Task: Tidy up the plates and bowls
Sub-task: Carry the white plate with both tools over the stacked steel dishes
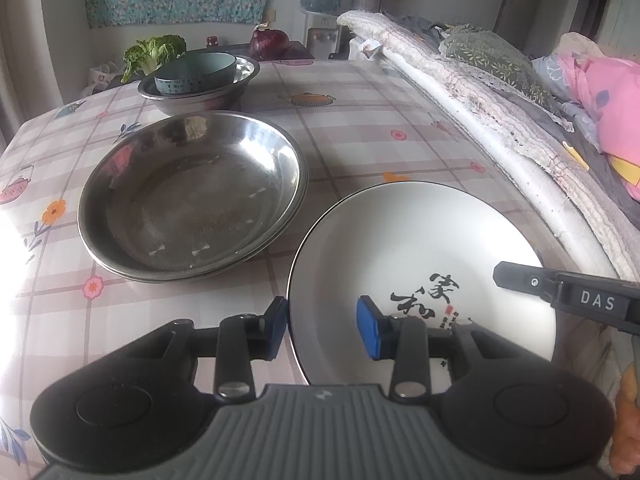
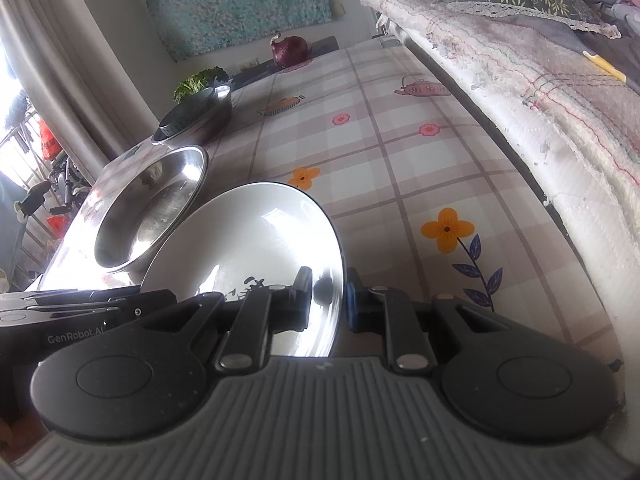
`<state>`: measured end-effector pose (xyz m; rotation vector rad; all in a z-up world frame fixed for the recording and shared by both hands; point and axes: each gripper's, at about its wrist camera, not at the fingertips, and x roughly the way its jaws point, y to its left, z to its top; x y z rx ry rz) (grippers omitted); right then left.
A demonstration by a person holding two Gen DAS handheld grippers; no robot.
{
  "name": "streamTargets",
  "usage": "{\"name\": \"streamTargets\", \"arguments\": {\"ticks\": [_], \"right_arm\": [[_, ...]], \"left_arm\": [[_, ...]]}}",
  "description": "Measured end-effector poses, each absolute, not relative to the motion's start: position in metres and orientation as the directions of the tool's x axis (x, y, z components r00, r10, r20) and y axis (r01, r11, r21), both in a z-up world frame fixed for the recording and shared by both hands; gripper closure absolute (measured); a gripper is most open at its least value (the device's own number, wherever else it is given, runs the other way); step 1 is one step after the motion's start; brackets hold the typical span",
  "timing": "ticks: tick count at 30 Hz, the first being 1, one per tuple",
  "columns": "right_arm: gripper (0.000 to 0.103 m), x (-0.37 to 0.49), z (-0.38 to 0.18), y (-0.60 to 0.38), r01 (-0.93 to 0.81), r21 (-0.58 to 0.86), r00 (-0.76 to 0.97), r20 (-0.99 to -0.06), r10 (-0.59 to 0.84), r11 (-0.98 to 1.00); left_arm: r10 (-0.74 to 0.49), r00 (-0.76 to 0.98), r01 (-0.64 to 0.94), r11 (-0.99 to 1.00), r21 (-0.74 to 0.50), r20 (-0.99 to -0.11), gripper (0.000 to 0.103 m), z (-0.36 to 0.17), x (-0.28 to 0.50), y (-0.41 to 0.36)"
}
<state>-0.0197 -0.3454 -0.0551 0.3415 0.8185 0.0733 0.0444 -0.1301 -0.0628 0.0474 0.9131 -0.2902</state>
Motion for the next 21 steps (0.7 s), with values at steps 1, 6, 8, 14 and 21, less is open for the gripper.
{"name": "streamTargets", "arguments": {"ticks": [1,6,8,14,21], "right_arm": [[0.087,-0.020,-0.055,-0.345,0.067,0.326,0.684,-0.703,0.194,0.943],[0.087,-0.020,-0.052,-0.344,0.064,0.322,0.688,-0.699,0.192,0.945],[0.087,-0.019,-0.050,-0.344,0.063,0.320,0.690,-0.698,0.191,0.945],[0.087,-0.017,-0.047,-0.342,0.057,0.315,0.692,-0.697,0.190,0.947],[0.087,-0.014,-0.042,-0.336,0.041,0.308,0.696,-0.691,0.194,0.950]], "left_arm": [[-0.228,0.576,0.267,0.960,-0.083,-0.785,0.065,-0.063,0.044,-0.130],[-0.230,0.583,0.266,0.960,-0.085,-0.779,0.065,-0.060,0.044,-0.129],[-0.231,0.586,0.265,0.960,-0.086,-0.776,0.065,-0.059,0.043,-0.129],[-0.234,0.593,0.262,0.961,-0.090,-0.771,0.065,-0.057,0.043,-0.126],[-0.235,0.609,0.249,0.963,-0.098,-0.758,0.065,-0.050,0.043,-0.117]]}}
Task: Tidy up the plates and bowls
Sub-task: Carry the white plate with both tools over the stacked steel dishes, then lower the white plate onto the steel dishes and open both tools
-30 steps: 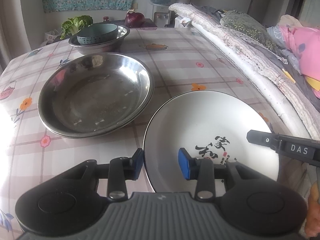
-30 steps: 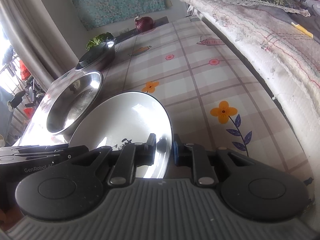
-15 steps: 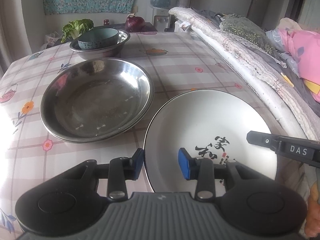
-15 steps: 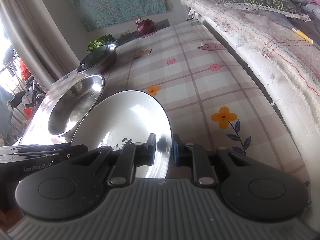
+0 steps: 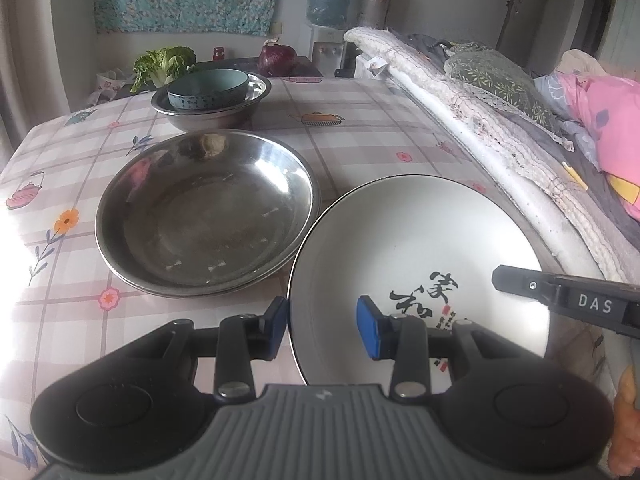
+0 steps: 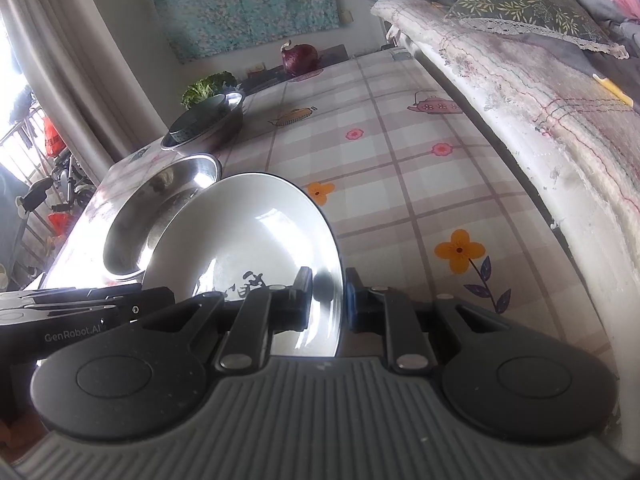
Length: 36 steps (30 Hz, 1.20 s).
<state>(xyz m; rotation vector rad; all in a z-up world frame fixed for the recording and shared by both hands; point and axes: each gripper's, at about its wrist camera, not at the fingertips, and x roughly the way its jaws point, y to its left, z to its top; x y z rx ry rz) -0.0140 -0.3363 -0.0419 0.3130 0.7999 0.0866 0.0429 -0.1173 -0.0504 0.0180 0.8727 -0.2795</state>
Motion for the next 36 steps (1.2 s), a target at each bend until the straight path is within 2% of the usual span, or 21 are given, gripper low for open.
{"name": "streamTargets", "arguments": {"ticks": [18,28,36], "right_arm": [[0.087,0.029,-0.015,-0.292,-0.049,0.288,0.713,-0.661,0.235,0.956],[0.087,0.077,-0.018,-0.246,-0.120,0.307,0.687,-0.661,0.303,0.944],[0.085,0.117,-0.028,-0.225,-0.130,0.331,0.654,-0.679,0.332,0.934]], "left_arm": [[-0.198,0.672,0.155,0.980,-0.126,-0.713,0.064,-0.029,0.065,-0.067],[-0.128,0.677,0.059,0.991,-0.120,-0.725,0.064,-0.034,0.094,-0.027],[-0.131,0.658,0.031,0.989,-0.148,-0.741,0.064,-0.042,0.116,-0.006]]}}
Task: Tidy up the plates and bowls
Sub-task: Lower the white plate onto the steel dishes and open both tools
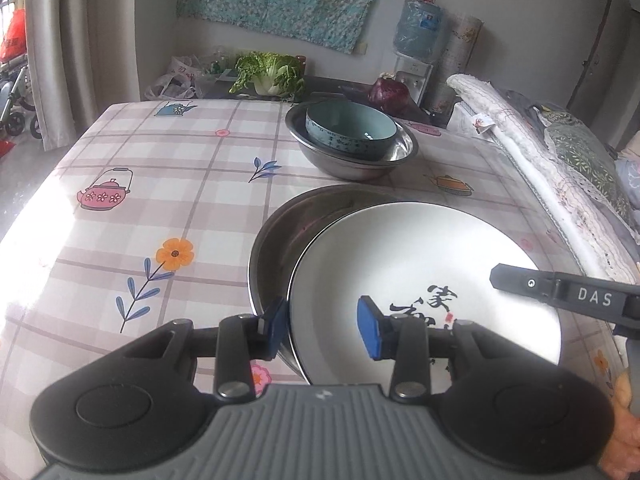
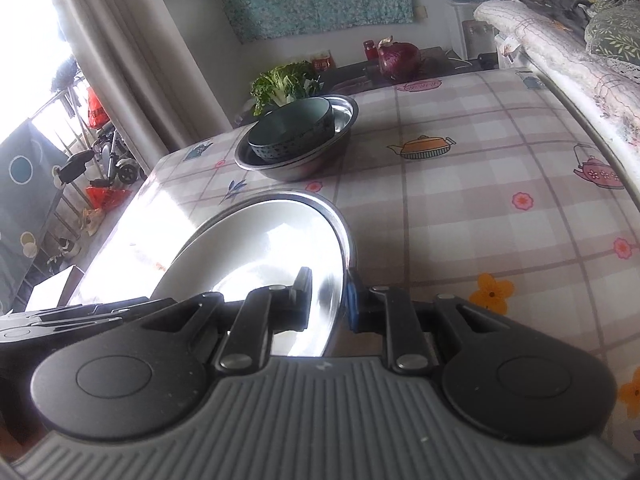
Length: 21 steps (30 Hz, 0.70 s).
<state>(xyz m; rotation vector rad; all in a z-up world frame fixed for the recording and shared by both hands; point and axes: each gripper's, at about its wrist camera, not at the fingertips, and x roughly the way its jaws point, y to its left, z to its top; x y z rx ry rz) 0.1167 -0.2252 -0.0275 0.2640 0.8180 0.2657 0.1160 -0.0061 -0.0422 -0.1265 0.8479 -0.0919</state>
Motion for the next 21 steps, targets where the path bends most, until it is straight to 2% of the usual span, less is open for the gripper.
{"name": "streamTargets", "arguments": {"ticks": [4,13,17,21], "right_arm": [[0.085,0.130,-0.036,-0.223,-0.117,0.343,0.640,-0.691,0.335,0.932],[0.082,0.142,-0.046,-0.225,-0.080,0.352,0.645,-0.695,0.318,0.933],[0.073,0.139,-0.042,-0.229,-0.074,0.360,0.664,-0.678,0.316,0.930],[0.071,0.137,-0.040,-0.229,-0.071,0.369,0.664,-0.676,0.319,0.927]], "left_arm": [[-0.143,0.641,0.031,0.986,-0.161,-0.754,0.064,-0.049,0.123,-0.001],[-0.163,0.671,0.063,0.985,-0.164,-0.724,0.063,-0.044,0.120,0.002],[-0.162,0.674,0.049,0.983,-0.176,-0.721,0.062,-0.042,0.118,0.008],[-0.156,0.690,0.042,0.983,-0.176,-0.707,0.055,-0.038,0.114,0.011]]}}
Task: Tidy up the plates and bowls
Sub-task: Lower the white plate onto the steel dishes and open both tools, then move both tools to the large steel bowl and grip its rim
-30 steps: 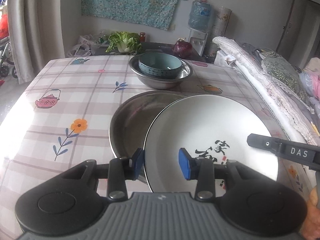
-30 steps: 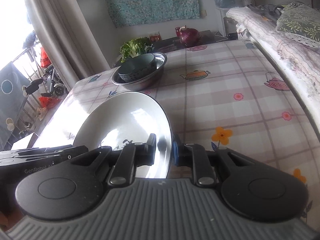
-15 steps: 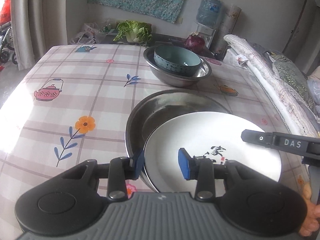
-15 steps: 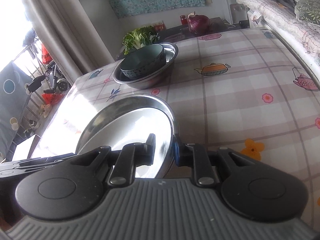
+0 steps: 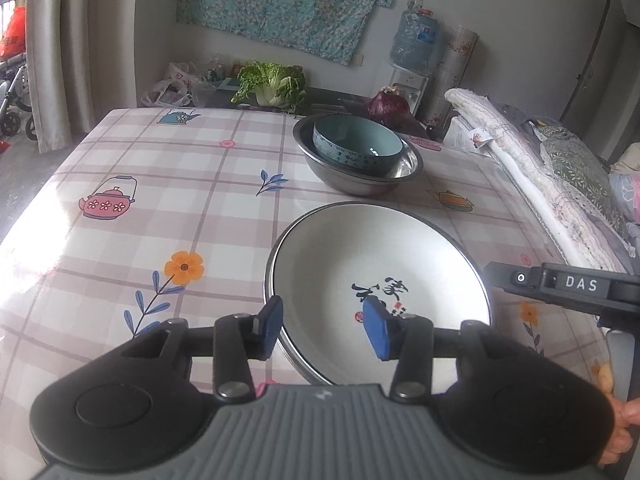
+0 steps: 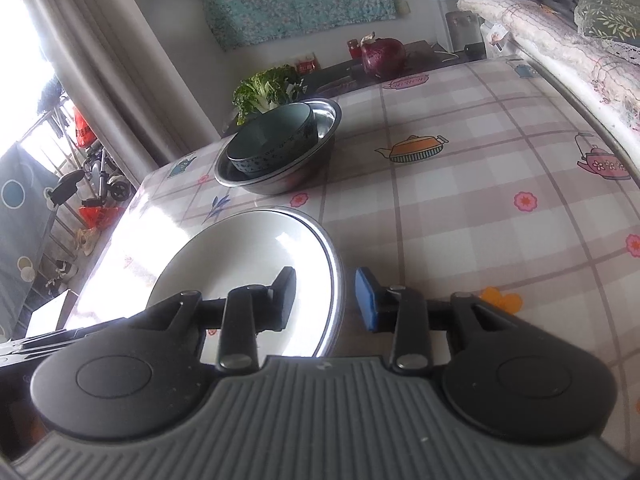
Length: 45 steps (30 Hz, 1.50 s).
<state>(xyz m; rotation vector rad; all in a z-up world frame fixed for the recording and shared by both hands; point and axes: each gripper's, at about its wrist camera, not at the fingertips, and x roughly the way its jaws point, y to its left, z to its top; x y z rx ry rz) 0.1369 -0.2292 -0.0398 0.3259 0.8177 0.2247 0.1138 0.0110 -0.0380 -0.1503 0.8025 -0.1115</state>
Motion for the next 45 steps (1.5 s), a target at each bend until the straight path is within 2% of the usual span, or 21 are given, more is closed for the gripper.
{"name": "streamTargets", "arguments": {"ticks": [4,6,13,17,32,39,45], "right_arm": [[0.067,0.131,-0.038,-0.226,-0.079,0.374,0.664,-0.672,0.329,0.924],[0.059,0.127,-0.037,-0.224,-0.081,0.375,0.665,-0.670,0.330,0.924],[0.045,0.111,-0.029,-0.218,-0.104,0.339,0.672,-0.669,0.317,0.935],[0.032,0.104,-0.023,-0.219,-0.115,0.330,0.680,-0.662,0.316,0.937],[0.030,0.095,-0.012,-0.230,-0.158,0.346,0.669,-0.652,0.358,0.925],[0.030,0.115,0.012,-0.245,-0.191,0.330,0.675,-0.639,0.367,0.925],[0.030,0.149,0.024,-0.251,-0.203,0.329,0.672,-0.638,0.376,0.922]], "left_arm": [[-0.145,0.696,0.043,0.986,-0.161,-0.703,0.049,-0.036,0.110,0.012],[-0.133,0.698,0.043,0.989,-0.145,-0.704,0.045,-0.035,0.108,0.012],[-0.107,0.692,0.046,0.993,-0.104,-0.714,0.037,-0.035,0.102,0.012],[-0.102,0.693,0.050,0.994,-0.094,-0.714,0.027,-0.032,0.098,0.011],[-0.067,0.692,0.062,0.997,-0.034,-0.719,0.022,-0.015,0.107,0.004],[-0.022,0.728,0.017,1.000,-0.014,-0.685,0.019,0.007,0.127,0.014],[-0.006,0.725,-0.020,0.999,-0.030,-0.689,0.019,0.014,0.164,0.024]]}}
